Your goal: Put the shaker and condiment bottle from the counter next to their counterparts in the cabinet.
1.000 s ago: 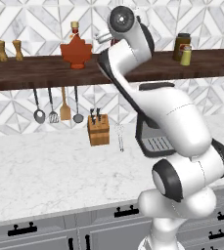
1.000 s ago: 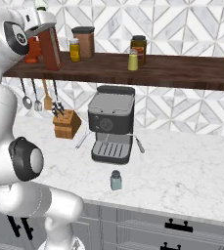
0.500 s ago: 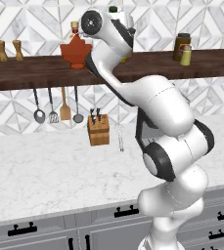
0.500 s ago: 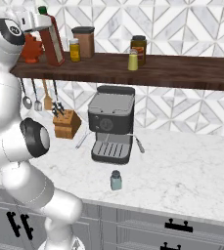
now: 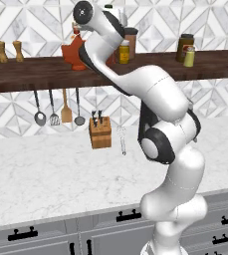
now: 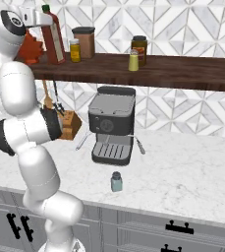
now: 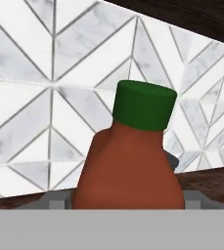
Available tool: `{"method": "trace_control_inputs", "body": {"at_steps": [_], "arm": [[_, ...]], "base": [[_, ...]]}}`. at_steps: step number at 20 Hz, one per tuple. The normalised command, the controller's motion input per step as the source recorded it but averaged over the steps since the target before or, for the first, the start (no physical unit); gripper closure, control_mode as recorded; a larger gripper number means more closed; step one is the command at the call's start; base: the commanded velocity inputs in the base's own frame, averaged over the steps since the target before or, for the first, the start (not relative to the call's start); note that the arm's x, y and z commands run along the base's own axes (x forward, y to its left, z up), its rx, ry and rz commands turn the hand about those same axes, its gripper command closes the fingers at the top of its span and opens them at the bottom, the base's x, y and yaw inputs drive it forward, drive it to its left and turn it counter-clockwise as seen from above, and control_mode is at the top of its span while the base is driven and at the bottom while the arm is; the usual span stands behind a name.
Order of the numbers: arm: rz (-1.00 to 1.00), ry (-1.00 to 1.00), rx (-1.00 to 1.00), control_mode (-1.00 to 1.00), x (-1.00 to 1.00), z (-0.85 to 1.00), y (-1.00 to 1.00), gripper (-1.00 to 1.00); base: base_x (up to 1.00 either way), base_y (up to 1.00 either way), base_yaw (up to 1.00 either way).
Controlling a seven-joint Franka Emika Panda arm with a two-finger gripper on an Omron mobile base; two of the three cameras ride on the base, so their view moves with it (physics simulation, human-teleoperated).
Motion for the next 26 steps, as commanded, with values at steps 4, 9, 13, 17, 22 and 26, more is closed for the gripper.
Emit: {"method": "trace_control_inputs", "body": {"at_steps": [4, 9, 13, 17, 22, 26], "arm": [[0.0, -0.03, 0.06, -1.0, 0.1, -0.15, -0.01, -1.0], [0.0, -0.04, 0.04, -1.0, 0.0, -0.02, -0.13, -1.0], [0.0, -0.04, 0.04, -1.0, 0.0, 0.0, -0.18, -1.0], [0.0, -0.05, 0.01, -1.0, 0.0, 0.0, -0.11, -1.0], [0.0, -0.07, 0.02, -1.0, -0.19, 0.0, -0.04, -1.0], [0.0, 0.0, 0.09, -1.0, -0.57, 0.0, 0.02, -1.0]], "base": [[0.0, 0.0, 0.0], [0.0, 0.0, 0.0], [0.0, 0.0, 0.0], [0.0, 0.0, 0.0], [0.0, 0.0, 0.0], [0.0, 0.0, 0.0]]}}
